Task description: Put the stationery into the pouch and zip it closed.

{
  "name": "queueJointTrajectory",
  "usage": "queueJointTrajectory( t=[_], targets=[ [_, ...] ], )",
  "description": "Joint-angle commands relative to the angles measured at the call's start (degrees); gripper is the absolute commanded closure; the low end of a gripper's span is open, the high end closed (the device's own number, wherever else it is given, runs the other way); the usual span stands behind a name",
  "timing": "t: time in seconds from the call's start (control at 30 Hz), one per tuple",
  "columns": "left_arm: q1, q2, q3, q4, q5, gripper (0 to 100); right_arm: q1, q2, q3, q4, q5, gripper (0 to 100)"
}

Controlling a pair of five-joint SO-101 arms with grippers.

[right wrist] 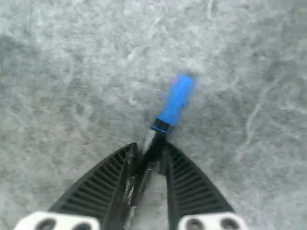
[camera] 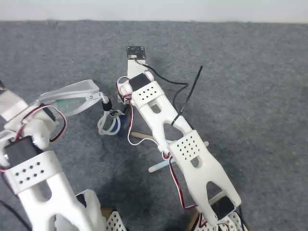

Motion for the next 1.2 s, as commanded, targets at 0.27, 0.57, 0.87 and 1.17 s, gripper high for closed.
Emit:
queueJointTrajectory(
  t=[0.27, 0.57, 0.87, 1.17],
  targets=[
    [-0.4, -0.4, -3.6, 0.1, 0.7, 99, 0.0, 0.7, -14.1, 15.3, 2.4, 99.2],
    [-0.4, -0.4, -3.6, 0.1, 0.7, 99, -0.3, 1.0, -20.8, 23.4, 2.6, 99.2],
    [-0.4, -0.4, -3.6, 0.1, 0.7, 99, 3.3, 0.6, -16.1, 25.1, 11.7, 99.2],
    [-0.4, -0.4, -3.6, 0.0, 0.7, 99, 2.9, -0.7, -9.6, 25.0, 17.2, 97.2]
  ],
)
